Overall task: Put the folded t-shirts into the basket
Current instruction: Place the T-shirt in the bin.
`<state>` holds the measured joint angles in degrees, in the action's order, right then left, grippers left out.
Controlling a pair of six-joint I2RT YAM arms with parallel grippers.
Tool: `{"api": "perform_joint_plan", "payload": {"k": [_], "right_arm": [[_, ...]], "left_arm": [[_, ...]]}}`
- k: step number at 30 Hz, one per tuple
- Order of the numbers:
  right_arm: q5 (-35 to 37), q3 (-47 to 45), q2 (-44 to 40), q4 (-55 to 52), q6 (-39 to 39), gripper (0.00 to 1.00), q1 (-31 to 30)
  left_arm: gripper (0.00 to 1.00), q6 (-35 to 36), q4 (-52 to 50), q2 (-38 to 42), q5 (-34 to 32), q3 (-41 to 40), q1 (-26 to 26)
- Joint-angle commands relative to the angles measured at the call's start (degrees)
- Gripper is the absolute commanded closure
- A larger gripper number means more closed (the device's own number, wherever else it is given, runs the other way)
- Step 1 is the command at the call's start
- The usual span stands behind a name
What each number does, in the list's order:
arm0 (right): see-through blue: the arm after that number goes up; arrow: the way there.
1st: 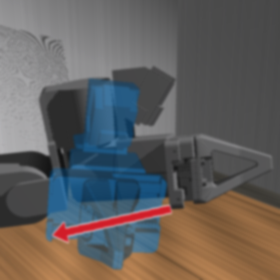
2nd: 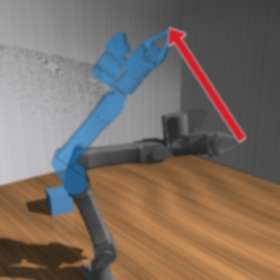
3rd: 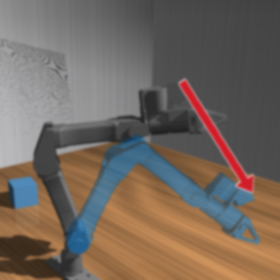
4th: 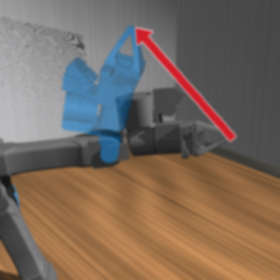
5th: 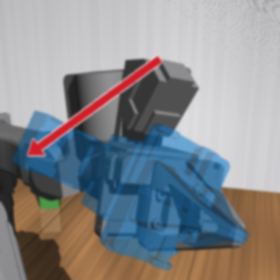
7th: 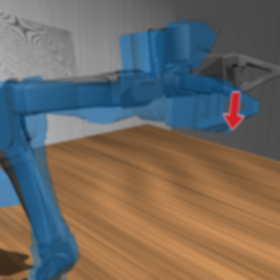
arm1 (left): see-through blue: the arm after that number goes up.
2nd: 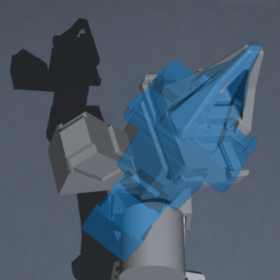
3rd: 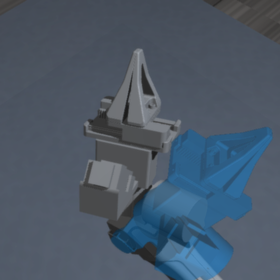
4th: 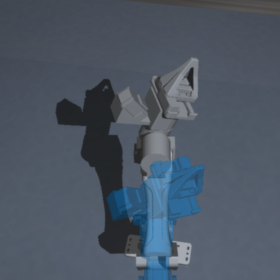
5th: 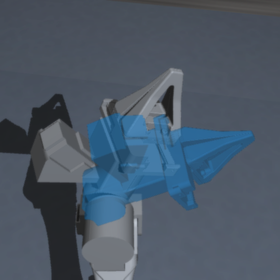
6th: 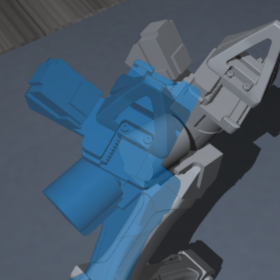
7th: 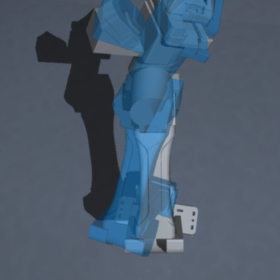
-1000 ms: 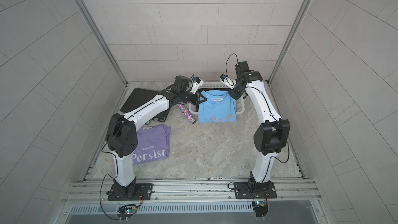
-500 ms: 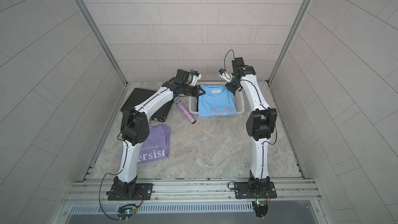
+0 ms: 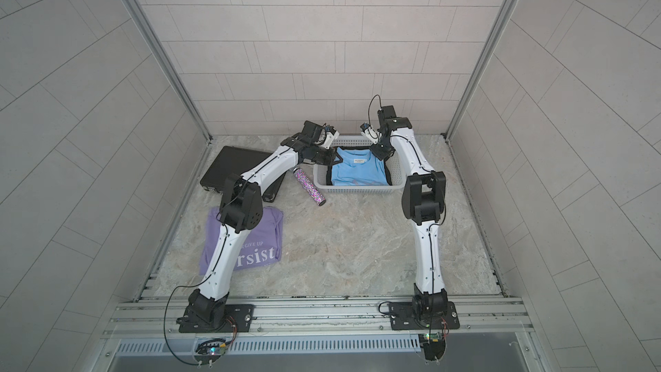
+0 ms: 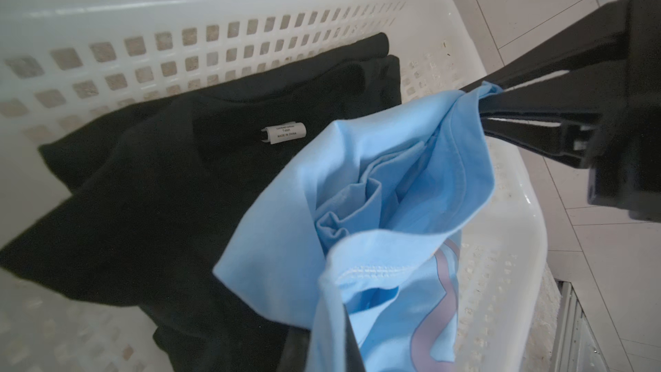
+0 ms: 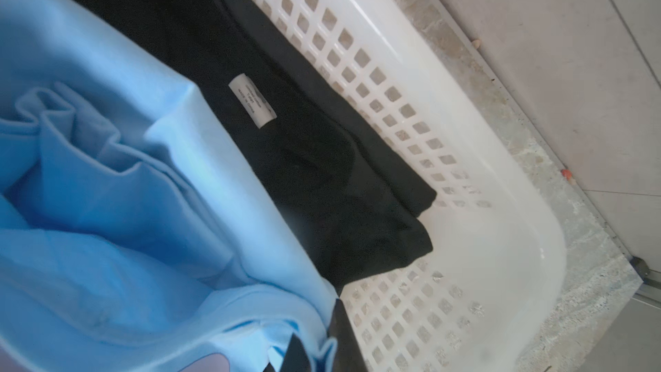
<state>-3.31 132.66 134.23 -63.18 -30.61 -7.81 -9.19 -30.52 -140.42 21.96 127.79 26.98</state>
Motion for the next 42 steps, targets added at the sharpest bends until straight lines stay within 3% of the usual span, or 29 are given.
{"api": "perform_joint_plan", "payload": {"k": [1, 10, 15, 23, 26, 42], "right_arm": [[2.3, 1.1, 1.3, 2.0, 0.8, 1.00, -0.4], [5.7, 1.0, 1.9, 6.0, 2.2, 1.00, -0.4], [6.3, 1.1, 3.2, 7.3, 2.4, 1.00, -0.5], [8.0, 1.3, 5.3, 10.1, 3.2, 1.00, -0.6], [9.1, 1.8, 6.1, 11.2, 3.4, 0.99, -0.8], [12.1, 5.5, 7.2, 11.5, 4.8, 0.82, -0.6]], "left_arm": [[1.00, 1.7, -2.1, -1.3, -0.7, 3.2, -0.7], [0.99, 4.0, -2.9, -3.5, -3.6, 5.6, -1.2], [0.86, 4.8, -3.4, -4.6, -5.1, 5.8, -1.2], [0.80, 5.2, -3.7, -6.6, -7.7, 8.2, -0.9], [0.72, 5.6, -4.1, -7.6, -9.4, 9.5, -0.6], [0.63, 8.1, -5.6, -7.2, -19.1, 12.8, -0.2]]}}
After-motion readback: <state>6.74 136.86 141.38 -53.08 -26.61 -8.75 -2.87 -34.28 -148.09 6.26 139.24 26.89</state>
